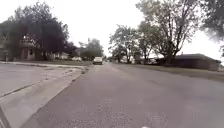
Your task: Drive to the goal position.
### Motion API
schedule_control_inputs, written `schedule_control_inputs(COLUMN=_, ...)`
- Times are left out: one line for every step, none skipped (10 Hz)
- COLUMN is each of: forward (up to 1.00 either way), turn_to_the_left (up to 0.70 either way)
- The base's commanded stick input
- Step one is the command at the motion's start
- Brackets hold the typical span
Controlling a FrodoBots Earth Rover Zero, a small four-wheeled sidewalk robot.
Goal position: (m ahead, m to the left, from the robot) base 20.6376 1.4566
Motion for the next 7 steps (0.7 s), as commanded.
schedule_control_inputs(forward=0.7, turn_to_the_left=0.0)
schedule_control_inputs(forward=0.7, turn_to_the_left=0.0)
schedule_control_inputs(forward=0.7, turn_to_the_left=0.0)
schedule_control_inputs(forward=0.7, turn_to_the_left=0.0)
schedule_control_inputs(forward=0.7, turn_to_the_left=0.0)
schedule_control_inputs(forward=0.7, turn_to_the_left=0.0)
schedule_control_inputs(forward=0.7, turn_to_the_left=0.0)
